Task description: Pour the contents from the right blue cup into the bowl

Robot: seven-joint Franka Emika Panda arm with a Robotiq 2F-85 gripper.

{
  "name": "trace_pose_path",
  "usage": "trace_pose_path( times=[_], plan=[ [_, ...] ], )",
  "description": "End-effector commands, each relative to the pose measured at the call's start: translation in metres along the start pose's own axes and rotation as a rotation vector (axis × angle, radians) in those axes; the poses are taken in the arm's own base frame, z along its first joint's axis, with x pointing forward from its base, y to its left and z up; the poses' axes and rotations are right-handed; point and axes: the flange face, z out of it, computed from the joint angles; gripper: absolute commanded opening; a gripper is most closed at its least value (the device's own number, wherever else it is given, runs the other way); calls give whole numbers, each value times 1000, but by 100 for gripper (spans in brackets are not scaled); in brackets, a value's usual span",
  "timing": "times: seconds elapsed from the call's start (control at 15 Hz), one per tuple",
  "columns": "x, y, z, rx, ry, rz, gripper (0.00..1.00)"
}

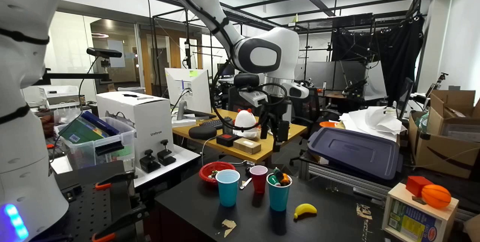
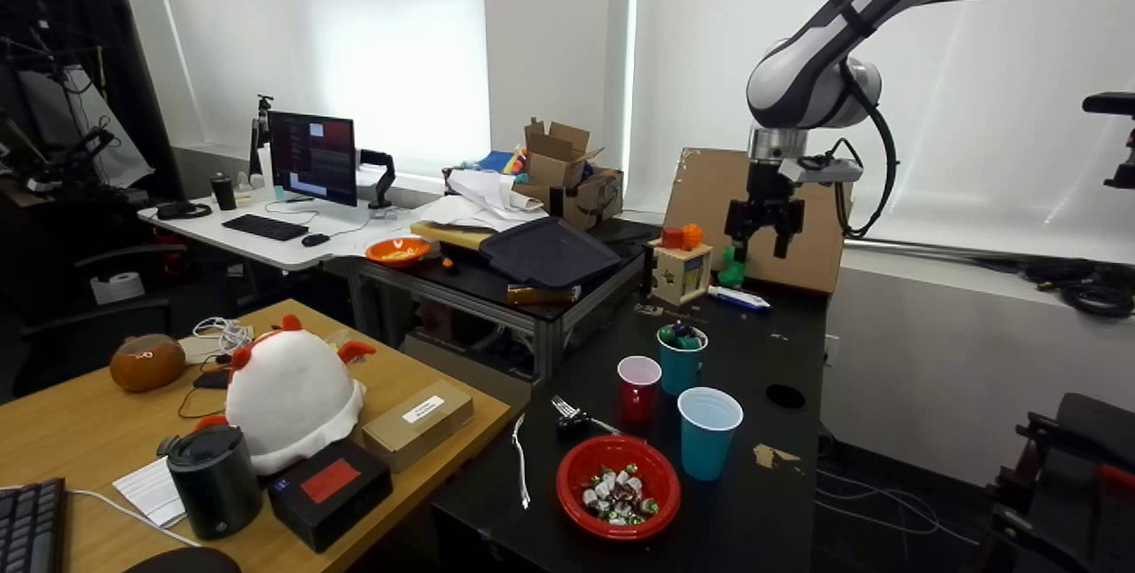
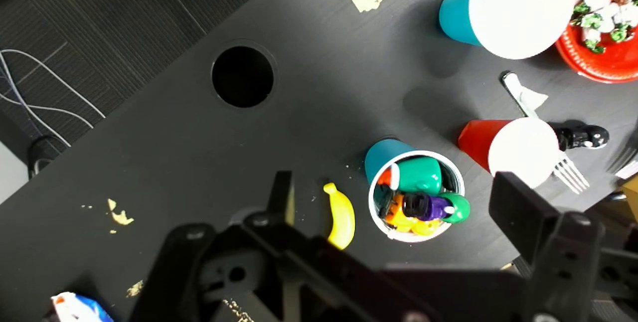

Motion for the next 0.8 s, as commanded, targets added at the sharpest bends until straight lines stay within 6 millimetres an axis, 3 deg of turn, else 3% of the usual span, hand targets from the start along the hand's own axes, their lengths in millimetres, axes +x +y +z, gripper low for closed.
trace_pose_path(
  times=[0.0, 0.33, 0.73],
  plan=[
    [24, -1, 19, 17, -6, 2, 100],
    [43, -1, 42, 17, -4, 8, 100],
    [61, 13, 59, 12, 11, 40, 100]
  ],
)
